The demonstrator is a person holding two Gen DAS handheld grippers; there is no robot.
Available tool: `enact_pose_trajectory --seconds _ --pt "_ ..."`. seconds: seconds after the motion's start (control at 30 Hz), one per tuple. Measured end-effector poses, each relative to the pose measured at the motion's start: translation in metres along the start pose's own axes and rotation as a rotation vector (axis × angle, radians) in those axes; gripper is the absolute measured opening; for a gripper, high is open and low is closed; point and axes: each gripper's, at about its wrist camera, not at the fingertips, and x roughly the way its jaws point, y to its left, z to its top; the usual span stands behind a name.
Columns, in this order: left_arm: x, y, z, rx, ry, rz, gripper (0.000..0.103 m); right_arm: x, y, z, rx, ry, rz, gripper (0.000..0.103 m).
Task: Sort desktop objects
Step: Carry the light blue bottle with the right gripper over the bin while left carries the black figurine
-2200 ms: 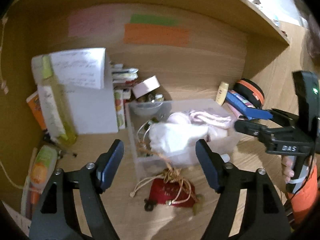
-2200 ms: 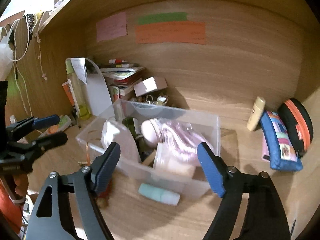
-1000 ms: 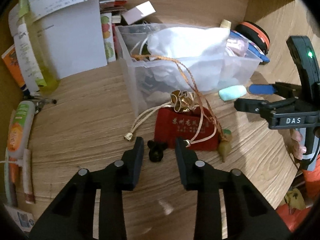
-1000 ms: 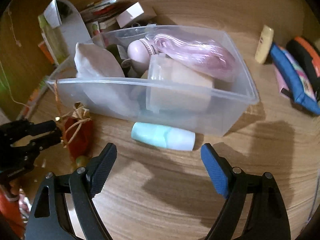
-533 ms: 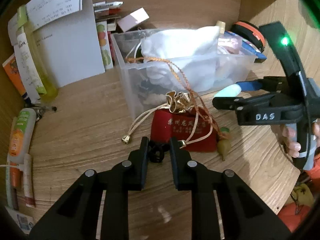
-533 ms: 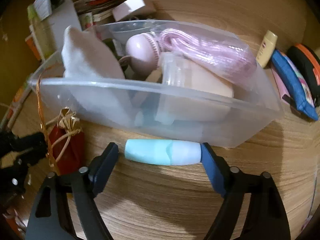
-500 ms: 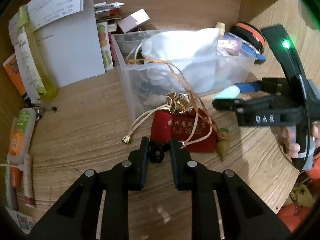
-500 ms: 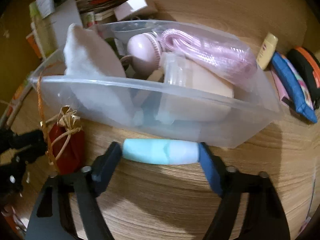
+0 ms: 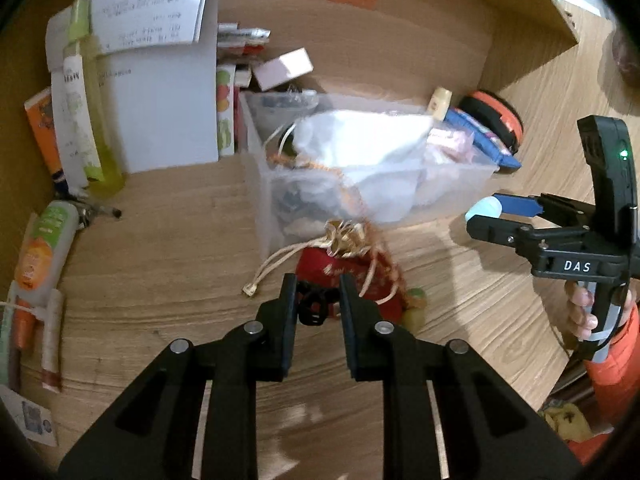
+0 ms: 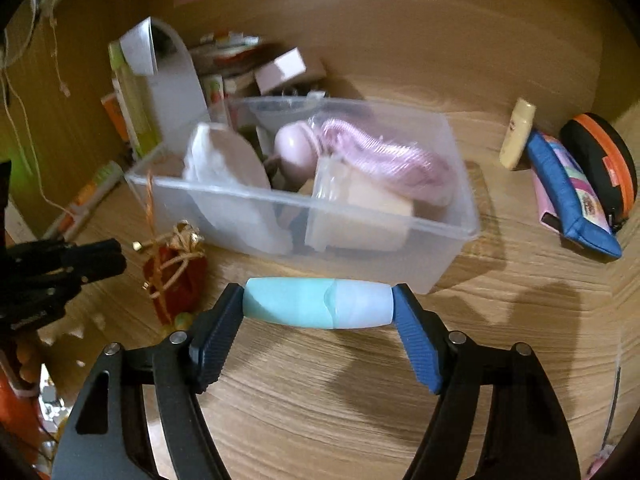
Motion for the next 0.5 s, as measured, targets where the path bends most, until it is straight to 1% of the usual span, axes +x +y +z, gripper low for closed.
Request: enact_pose_trajectory --seconds 0.07,0.27,0.37,0.5 --pt "-0.007 -0.005 0.004 0.005 -0.025 0.003 0.02 -0.008 -0.005 0.003 0.007 -0.036 -0.009 0.071" --pt "-0.03 -0.019 0.026 0.034 -0.115 0.035 0.02 -0.015 -0.017 0.017 0.03 -0.088 0.025 0.071" --pt "-0.033 -0.016 0.037 0.016 -0.139 0.036 0.02 -0.016 -0.02 0.024 0.032 -0.106 0.037 0.071" --pt "-0.027 -0.008 0.054 -0.002 -0.15 0.039 0.02 -0.018 -0.024 0.034 0.027 -0.132 0.043 0.071"
